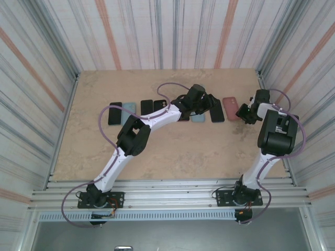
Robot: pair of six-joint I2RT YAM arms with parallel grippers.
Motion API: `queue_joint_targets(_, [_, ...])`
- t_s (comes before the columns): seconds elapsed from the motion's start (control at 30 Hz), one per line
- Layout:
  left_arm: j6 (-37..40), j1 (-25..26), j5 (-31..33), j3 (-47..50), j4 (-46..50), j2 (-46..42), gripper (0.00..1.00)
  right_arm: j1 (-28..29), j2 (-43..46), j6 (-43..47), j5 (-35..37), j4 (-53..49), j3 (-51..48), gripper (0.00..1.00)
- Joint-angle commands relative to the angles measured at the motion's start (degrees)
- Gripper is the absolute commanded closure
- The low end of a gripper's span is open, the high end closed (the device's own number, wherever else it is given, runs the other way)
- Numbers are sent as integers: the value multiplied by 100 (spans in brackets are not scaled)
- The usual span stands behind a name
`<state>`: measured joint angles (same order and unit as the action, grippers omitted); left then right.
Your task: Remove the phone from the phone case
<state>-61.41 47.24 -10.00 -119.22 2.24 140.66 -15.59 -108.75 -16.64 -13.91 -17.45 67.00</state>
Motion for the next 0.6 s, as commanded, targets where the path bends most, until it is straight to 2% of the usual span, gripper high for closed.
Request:
queue_joint_targets(0.0, [106, -44, -59, 66, -119, -282, 35, 109, -52, 398, 288, -295, 137, 50])
queue_joint_targets(0.27, [174, -63, -42, 170, -118, -414, 35, 111, -237, 552, 117, -187, 473, 48])
queue_joint_targets(0.57, [226, -79, -35, 336, -163, -548, 35, 147, -755, 829, -180, -539, 1047, 48])
